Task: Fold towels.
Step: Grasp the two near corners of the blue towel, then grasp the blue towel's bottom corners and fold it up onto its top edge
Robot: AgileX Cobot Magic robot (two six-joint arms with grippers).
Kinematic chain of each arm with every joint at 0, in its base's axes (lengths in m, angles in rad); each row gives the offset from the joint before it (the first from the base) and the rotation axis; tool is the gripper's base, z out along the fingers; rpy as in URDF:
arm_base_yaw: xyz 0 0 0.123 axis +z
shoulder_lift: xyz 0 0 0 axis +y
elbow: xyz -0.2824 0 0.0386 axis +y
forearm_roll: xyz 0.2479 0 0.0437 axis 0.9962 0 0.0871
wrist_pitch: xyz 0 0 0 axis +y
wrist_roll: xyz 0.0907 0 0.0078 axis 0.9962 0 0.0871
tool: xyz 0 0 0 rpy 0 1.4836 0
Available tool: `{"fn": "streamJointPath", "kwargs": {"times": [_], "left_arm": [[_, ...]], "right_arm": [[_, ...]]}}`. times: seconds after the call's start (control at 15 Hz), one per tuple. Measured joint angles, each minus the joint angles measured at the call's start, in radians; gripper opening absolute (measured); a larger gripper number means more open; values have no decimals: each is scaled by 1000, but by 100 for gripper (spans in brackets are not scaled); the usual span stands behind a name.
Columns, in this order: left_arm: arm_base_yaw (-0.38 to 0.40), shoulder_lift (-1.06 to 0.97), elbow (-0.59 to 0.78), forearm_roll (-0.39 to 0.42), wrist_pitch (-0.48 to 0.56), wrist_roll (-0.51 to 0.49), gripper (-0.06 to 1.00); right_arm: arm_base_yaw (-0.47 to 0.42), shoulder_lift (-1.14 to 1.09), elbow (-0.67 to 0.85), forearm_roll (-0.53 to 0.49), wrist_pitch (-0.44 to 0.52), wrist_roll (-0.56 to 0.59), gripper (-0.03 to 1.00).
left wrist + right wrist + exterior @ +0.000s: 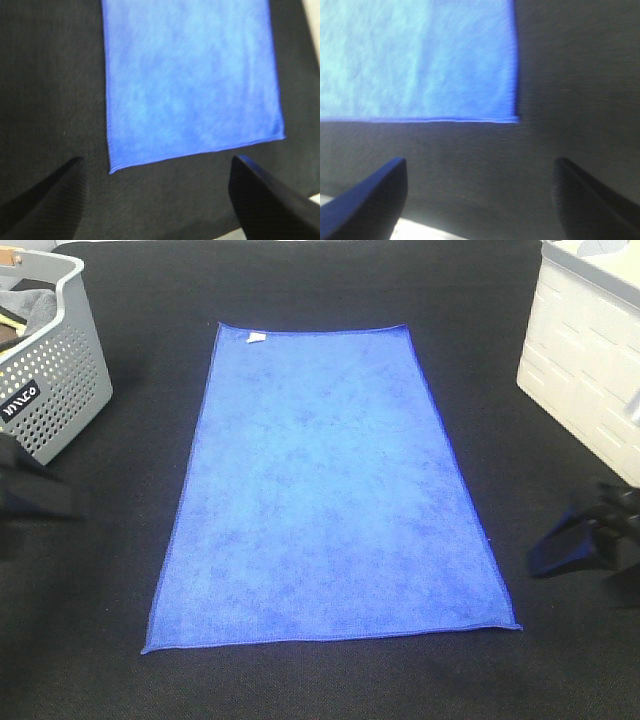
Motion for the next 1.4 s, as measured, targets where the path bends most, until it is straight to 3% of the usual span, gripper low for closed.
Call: {"fn": "streamJointPath", "kwargs": {"times": [0.27, 0.33, 0.53, 0.8, 1.0, 1.13, 1.2, 1.4], "left_arm": [[-9, 276, -2, -136, -22, 179, 74], [-35, 353, -2, -213, -51, 266, 74], [-99, 481, -25, -345, -90, 384, 74], [-149, 576, -86, -396, -111, 406, 74], [-185, 614, -139, -403, -109, 405, 73], [-202, 633, -169, -404, -110, 391, 64], [-202, 635, -177, -404, -112, 389, 59], [-202, 641, -191, -412, -112, 385, 28]], "right_arm": [[0, 198, -1, 195, -68, -206, 75], [0, 231, -2, 230, -96, -242, 75], [0, 320, -35, 290, -124, -319, 75], [13, 406, -89, 291, -131, -332, 71], [99, 501, -133, 293, -134, -345, 70], [132, 550, -183, 343, -127, -345, 67], [133, 562, -195, 358, -125, -345, 60], [134, 572, -200, 360, -150, -345, 41]]}}
